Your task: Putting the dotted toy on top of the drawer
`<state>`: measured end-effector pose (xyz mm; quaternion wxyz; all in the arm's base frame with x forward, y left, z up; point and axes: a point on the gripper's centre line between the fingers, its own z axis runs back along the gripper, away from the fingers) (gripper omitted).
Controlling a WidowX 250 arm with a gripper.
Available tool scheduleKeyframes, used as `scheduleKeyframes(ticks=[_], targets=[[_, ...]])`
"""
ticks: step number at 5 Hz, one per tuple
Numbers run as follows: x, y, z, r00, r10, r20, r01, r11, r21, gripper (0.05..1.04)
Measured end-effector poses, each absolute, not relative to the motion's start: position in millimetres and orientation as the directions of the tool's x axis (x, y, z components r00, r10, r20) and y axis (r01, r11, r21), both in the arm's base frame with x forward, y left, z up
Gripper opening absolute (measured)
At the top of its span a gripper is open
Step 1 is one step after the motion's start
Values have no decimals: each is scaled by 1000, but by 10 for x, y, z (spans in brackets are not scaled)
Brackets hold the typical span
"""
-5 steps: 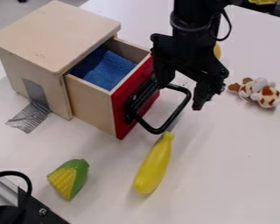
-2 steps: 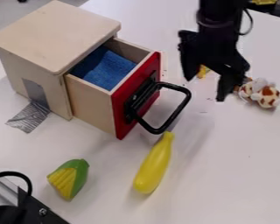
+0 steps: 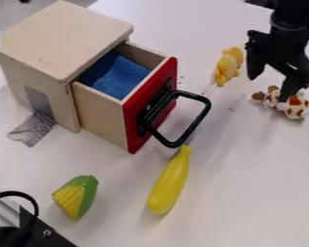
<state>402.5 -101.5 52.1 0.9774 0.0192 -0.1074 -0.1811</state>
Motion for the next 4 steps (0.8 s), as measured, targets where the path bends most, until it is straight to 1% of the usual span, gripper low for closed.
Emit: scheduleKeyframes(ticks=[1,2,3,4], targets=[[4172,-1090,441,917,-349,193,346,937,53,999],[4240,-1118,355,923,-338,182,336,941,44,999],[4268,-1163,219,934,-319,160,320,947,16,970],[4263,-1163,182,941,-311,131,311,950,20,827]])
